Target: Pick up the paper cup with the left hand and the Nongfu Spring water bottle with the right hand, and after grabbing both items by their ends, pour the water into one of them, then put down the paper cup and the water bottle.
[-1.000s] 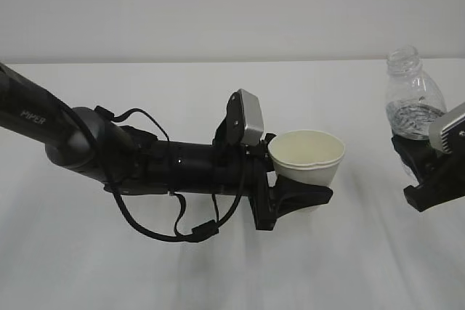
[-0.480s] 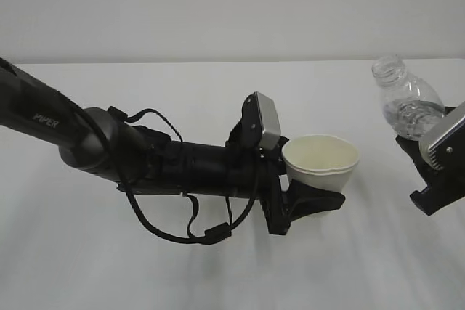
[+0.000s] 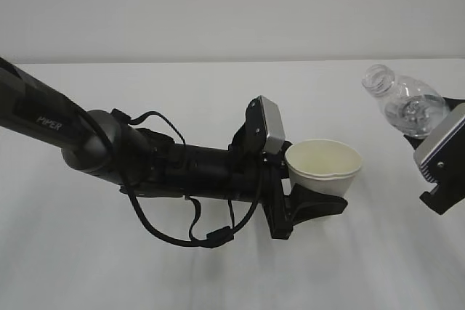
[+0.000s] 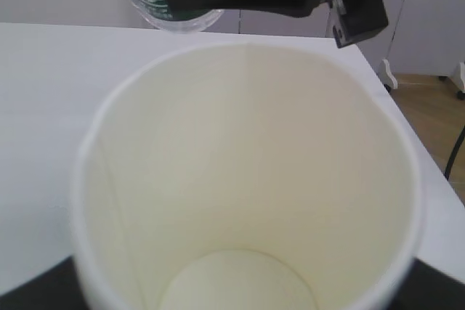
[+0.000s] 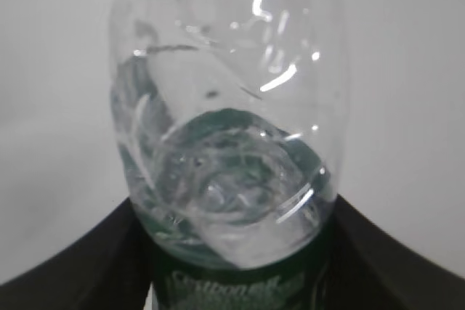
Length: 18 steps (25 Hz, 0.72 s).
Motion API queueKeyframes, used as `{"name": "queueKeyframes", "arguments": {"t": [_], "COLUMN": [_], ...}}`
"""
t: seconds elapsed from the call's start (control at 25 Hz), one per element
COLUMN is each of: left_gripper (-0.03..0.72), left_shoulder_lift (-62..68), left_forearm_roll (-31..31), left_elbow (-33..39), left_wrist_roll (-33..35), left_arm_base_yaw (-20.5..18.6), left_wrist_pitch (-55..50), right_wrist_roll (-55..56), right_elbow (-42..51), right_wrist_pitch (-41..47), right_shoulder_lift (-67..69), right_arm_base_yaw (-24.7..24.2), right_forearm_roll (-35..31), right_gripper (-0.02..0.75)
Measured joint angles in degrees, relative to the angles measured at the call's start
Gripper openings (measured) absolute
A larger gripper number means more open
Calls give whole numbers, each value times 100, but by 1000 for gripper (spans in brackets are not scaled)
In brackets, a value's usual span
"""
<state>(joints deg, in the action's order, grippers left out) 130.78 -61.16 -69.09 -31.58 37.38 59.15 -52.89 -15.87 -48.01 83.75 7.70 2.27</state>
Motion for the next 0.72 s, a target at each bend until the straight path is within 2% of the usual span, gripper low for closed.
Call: {"name": "queueKeyframes", "arguments": {"t": [0.2, 0.72], "left_gripper": [447, 445], "left_shoulder_lift": [0, 30], "left_forearm_roll": [0, 0], "left_elbow": [0, -3], "left_wrist_roll": [0, -8], "left_arm_base_yaw": [0, 0], "left_wrist_pitch": [0, 0], "right_wrist_roll": [-651, -1476], "right_elbow": [0, 0], "right_wrist_pitch": [0, 0], "right_shoulder_lift": [0, 0], "right_arm_base_yaw": [0, 0], "right_forearm_roll": [-77, -283], "right_gripper": [456, 456]}}
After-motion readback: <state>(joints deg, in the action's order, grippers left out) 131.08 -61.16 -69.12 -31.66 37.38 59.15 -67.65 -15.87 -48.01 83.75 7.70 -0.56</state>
